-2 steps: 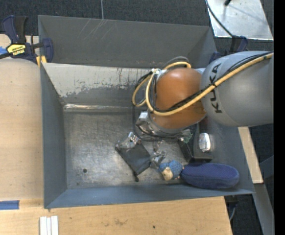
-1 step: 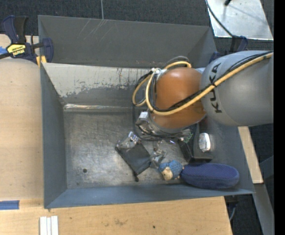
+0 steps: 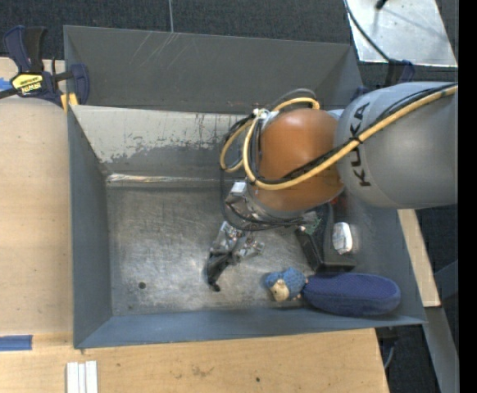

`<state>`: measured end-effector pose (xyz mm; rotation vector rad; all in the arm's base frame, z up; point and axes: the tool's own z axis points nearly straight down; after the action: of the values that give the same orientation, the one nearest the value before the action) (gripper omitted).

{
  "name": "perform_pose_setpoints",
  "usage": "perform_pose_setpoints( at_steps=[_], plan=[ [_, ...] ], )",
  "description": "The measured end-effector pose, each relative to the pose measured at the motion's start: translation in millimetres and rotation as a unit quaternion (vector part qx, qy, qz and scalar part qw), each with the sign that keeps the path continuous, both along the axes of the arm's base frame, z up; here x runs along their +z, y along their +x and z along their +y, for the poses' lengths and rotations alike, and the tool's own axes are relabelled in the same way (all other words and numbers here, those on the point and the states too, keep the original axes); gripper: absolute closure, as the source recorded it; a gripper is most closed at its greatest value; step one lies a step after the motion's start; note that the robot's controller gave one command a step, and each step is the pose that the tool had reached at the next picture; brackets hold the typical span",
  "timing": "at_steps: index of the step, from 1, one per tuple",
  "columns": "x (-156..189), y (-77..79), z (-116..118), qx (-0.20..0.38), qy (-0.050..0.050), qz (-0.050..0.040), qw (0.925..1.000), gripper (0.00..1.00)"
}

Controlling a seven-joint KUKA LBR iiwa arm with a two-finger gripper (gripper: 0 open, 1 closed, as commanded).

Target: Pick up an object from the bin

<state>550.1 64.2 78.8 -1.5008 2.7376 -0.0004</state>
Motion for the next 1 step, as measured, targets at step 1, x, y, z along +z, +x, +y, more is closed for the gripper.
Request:
perform_pose_setpoints(
  at_steps=[1],
  plan=[
    [98.8,2.9,0.5,-0.002,-0.004,0.0027,1.0000,1.00]
  ],
)
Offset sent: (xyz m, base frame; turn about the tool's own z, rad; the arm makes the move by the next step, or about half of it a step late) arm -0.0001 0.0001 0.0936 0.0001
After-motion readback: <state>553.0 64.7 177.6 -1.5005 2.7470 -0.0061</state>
